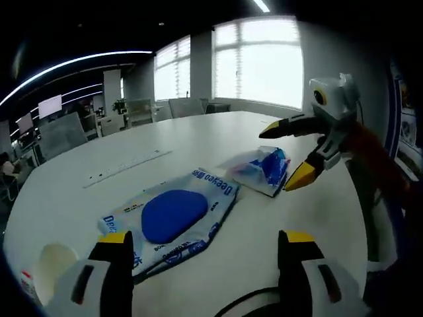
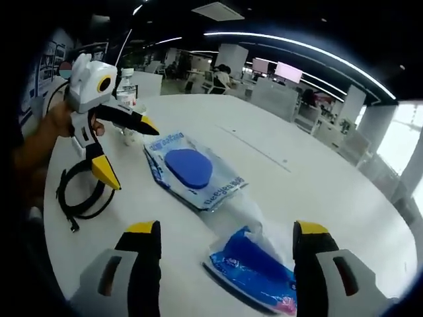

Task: Arrange the tabletop items into an orderly group along one side of the table until the central work area is clear of visible clutter.

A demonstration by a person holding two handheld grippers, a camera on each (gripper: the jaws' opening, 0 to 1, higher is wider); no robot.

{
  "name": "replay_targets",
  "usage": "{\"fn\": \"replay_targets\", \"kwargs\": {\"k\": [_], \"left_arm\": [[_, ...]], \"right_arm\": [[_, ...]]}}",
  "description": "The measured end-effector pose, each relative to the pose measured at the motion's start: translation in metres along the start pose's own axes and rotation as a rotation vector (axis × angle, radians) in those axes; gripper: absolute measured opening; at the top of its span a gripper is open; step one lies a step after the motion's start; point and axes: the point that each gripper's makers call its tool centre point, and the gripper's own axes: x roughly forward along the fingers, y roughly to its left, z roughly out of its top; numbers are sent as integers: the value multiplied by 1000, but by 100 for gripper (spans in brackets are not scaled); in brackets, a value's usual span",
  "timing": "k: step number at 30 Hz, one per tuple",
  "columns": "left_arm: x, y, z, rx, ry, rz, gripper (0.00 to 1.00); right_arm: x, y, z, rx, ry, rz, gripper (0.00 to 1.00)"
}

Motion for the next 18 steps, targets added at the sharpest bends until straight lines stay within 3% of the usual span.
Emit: {"fn": "replay_targets", "kwargs": {"k": [3,10,18], "left_arm": [[2,11,-4,-12,24,6,84],[2,25,-4,-20,28,36,84],[5,27,-6,-11,37,50,84]], "right_arm": [[4,15,0,-15,11,20,74],[7,20,3,-16,8,51,67],[17,28,1,-19,14,88,59]]}}
